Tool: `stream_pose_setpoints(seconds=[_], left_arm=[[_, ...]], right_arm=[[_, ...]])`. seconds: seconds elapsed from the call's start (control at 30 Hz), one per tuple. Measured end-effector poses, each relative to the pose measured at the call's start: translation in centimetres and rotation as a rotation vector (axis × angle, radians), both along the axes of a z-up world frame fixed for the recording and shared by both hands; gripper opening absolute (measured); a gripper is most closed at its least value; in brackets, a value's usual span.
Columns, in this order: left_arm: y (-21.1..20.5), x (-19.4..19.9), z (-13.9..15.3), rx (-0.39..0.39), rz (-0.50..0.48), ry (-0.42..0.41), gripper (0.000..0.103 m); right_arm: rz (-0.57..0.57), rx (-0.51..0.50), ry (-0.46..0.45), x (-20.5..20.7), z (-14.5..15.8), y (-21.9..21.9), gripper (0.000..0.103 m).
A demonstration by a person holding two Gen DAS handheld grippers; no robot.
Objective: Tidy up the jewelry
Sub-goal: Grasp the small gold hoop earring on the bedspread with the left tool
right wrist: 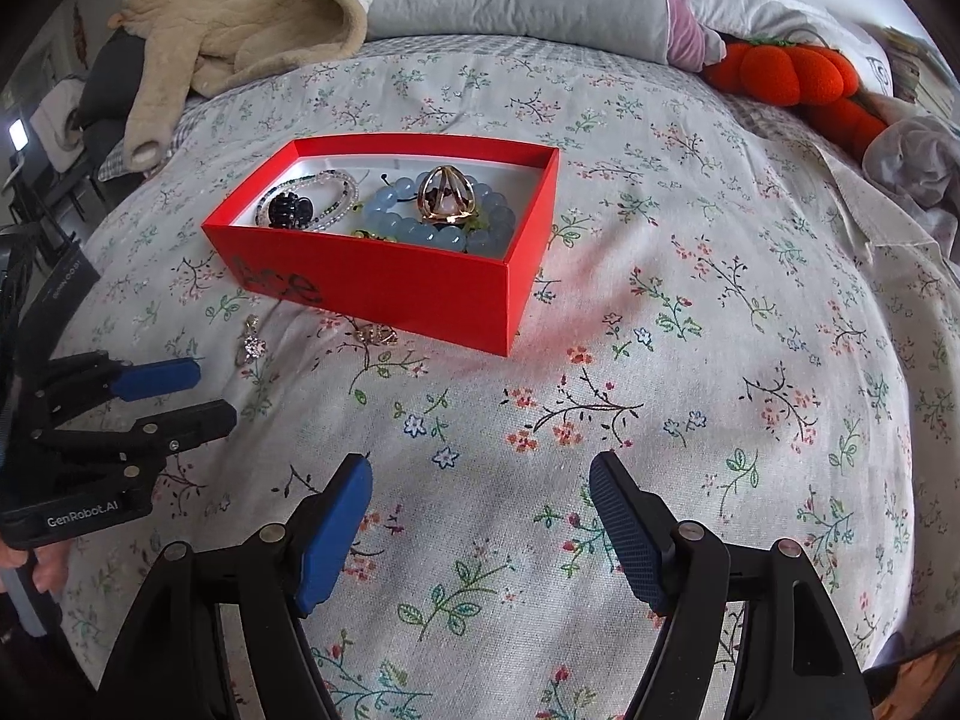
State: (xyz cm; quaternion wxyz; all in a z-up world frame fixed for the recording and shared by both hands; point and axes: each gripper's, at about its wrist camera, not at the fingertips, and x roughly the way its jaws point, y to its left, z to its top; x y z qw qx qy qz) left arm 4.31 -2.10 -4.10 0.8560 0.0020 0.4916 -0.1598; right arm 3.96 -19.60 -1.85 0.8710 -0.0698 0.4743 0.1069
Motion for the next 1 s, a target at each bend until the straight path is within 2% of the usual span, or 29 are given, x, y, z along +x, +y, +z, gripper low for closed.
stream_pose_setpoints(seconds=[0.1, 0.33, 0.47, 1.0], left_arm=[[-0.6, 0.6, -0.3, 0.010, -0.016, -0.006, 0.040], [-0.7, 1.8, -0.4, -0.005, -0.020, -0.012, 0.033], [-0.8, 2.2, -0.5, 0.009, -0.020, -0.019, 0.023], [0.1, 1.5, 0.8, 0.039, -0.021, -0.017, 0.022]], right_arm=[[0.007, -0.001, 0.007, 0.4, -0.3, 0.0, 0.076], [0.021, 0.002, 0.024, 1.1, -0.9, 0.1, 0.076], [0.019, 0.004, 0.033, 1.5, -1.2, -0.1, 0.076], [0.013, 0.069, 0.003, 2.5, -0.9, 1.7, 0.076]])
